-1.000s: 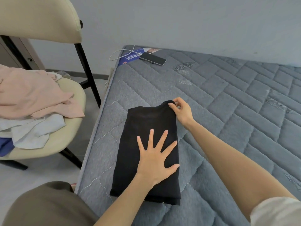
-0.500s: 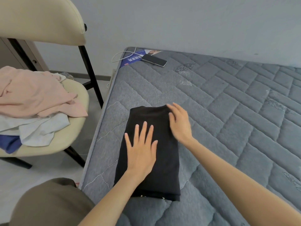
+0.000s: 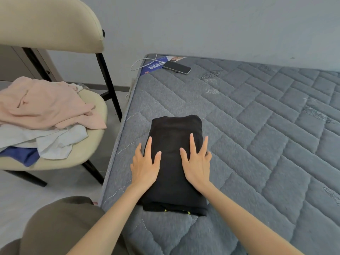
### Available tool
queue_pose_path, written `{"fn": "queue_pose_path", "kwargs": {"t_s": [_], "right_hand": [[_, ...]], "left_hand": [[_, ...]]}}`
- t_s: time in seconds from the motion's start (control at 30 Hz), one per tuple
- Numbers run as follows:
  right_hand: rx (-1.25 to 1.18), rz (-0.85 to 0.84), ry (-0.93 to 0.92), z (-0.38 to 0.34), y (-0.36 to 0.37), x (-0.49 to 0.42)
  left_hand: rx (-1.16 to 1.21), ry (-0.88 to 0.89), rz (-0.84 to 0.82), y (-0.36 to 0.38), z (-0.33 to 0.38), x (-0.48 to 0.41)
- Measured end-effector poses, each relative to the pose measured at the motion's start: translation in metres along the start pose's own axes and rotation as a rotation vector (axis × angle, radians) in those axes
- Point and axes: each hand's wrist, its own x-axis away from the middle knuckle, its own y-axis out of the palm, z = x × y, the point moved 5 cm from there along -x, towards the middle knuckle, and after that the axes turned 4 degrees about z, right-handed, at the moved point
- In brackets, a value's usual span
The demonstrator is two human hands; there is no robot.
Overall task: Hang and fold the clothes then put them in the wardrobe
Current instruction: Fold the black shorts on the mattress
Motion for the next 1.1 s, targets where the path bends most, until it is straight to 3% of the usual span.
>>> {"fn": "queue_pose_path", "kwargs": {"t_s": [0.13,0.33,0.5,0.77,1.1], "right_hand": [[-0.036,-0.015,0.11,0.005,-0.001,0.011],[-0.137,-0.089,0.226,0.007,-0.003,0.005],[-0.172,-0.079,0.21,0.006,-0.001,0.005],[-0.326,-0.041,0.176,0.006,-0.003,0.005],[-0.509,0.003,-0.008,-0.059,-0.045,0.001]], "left_hand": [[0.177,-0.03,-0.067,0.001,-0.004,0.002],[0.173,-0.061,-0.063,0.003,-0.002,0.001],[0.18,0.005,-0.124,0.004,-0.001,-0.007],[0.41,0.011,-0.123,-0.002,0.003,-0.005],[0.542,0.063,0.031,-0.08,0.022,0.003]]}}
